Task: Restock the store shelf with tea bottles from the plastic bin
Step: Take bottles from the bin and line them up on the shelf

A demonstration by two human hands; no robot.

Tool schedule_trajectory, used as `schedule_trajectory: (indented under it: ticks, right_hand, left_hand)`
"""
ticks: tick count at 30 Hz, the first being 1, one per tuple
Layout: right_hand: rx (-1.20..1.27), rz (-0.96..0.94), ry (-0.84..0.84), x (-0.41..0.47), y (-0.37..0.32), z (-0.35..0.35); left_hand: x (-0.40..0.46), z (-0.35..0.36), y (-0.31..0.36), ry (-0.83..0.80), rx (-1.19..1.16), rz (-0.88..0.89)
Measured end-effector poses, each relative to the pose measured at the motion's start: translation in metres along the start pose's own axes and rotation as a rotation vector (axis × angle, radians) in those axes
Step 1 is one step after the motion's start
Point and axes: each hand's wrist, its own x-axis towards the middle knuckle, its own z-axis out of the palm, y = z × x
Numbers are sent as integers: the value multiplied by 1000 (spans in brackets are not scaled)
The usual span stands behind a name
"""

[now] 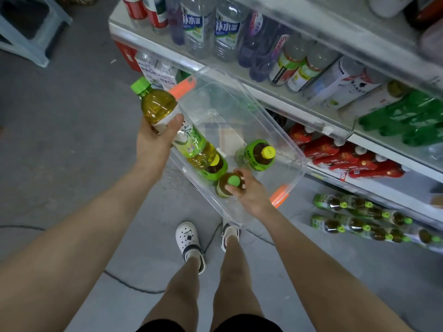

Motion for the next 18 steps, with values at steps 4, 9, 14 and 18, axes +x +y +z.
schedule_trajectory:
  ticks: [4, 9, 14, 18]
  right_hand:
    - [108, 97, 169, 10, 6, -6]
    - [147, 161, 209, 19, 6, 7]
    - [162, 229, 264, 19, 12, 28]
    - [175, 181, 322, 4, 2, 7]
  left_hand:
    - [6, -4, -2, 2, -17, -15]
    - [8, -1, -12, 3, 4, -38]
    - [8, 0, -16, -14, 8, -33]
    - [-1, -6, -4, -51, 64, -13]
